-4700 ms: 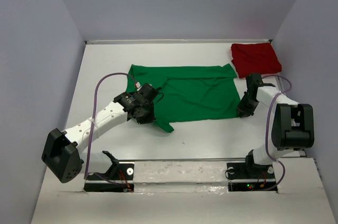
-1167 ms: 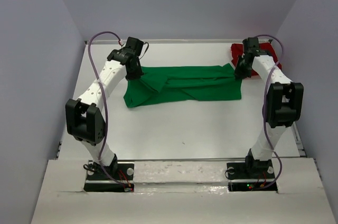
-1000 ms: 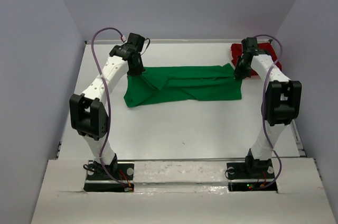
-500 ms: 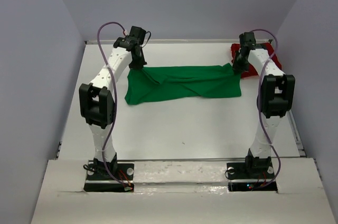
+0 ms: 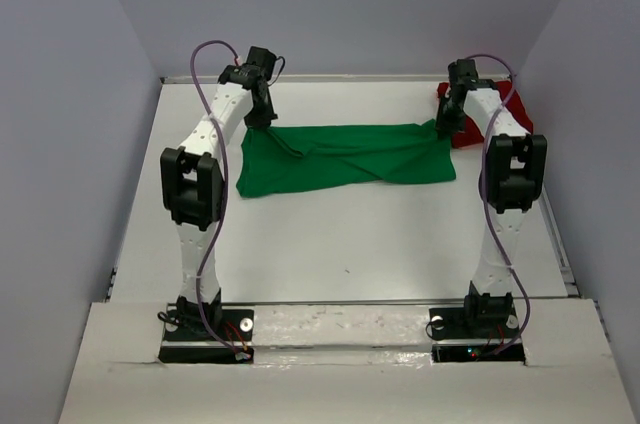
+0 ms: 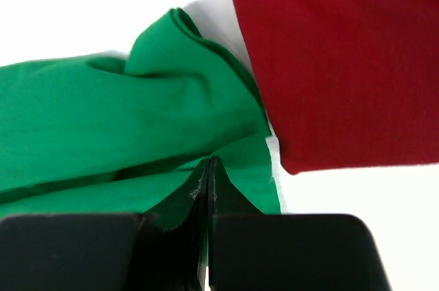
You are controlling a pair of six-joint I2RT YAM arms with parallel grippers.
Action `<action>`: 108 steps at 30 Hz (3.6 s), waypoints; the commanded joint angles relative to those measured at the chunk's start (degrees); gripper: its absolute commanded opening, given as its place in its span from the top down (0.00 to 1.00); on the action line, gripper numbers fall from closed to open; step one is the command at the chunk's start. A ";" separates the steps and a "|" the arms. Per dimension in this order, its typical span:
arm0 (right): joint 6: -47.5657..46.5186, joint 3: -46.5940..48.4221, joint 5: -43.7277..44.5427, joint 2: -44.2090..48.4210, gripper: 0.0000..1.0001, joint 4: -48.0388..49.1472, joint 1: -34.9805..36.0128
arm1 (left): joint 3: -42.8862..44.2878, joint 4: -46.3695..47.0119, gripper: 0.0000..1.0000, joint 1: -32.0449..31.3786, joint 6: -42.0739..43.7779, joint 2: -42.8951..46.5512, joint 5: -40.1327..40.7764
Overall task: Fold and stack the t-shirts
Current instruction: Fold the tshirt
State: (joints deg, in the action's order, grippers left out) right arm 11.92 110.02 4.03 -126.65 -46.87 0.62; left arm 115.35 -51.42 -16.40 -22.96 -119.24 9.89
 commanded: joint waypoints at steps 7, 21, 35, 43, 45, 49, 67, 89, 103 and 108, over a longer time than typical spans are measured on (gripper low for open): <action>-3.13 5.47 -3.50 -1.67 0.72 0.03 0.87 | 4.27 0.35 0.50 2.25 -0.24 -4.59 -3.91; -5.50 2.32 -5.35 4.91 0.71 2.31 8.59 | -4.84 8.96 0.29 1.55 1.79 6.63 -4.94; -3.66 -5.86 1.68 11.77 1.00 2.13 11.86 | -27.19 16.25 1.00 -6.62 -2.96 15.44 -21.58; -3.66 -7.80 2.30 14.94 1.00 3.01 11.86 | -22.12 15.39 1.00 -7.77 -2.45 7.90 -18.69; -3.57 -7.80 1.95 15.20 1.00 3.10 11.86 | -19.13 13.55 1.00 -7.77 -2.09 5.52 -16.93; -3.92 -8.24 2.73 16.08 1.00 3.10 11.86 | -10.53 11.44 1.00 -7.68 -1.12 -0.62 -16.57; -4.19 -8.59 4.32 16.70 1.00 3.37 11.86 | -4.40 8.61 1.00 -7.41 0.28 -5.05 -17.10; -3.57 -11.58 2.20 19.87 1.00 4.60 11.86 | -3.21 8.19 1.00 -4.34 1.60 -10.65 -12.44; -3.22 -10.52 2.21 16.88 1.00 3.63 11.86 | 11.39 5.27 1.00 -2.32 2.48 -16.64 -14.55; -3.05 -10.26 1.86 16.17 1.00 3.54 11.86 | 11.56 6.24 1.00 -2.32 2.39 -15.41 -15.07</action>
State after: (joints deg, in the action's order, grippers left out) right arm 8.03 98.43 6.57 -110.21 -44.51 12.36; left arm 124.97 -44.84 -18.74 -21.52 -138.17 -4.08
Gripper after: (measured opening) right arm 0.010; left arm 0.011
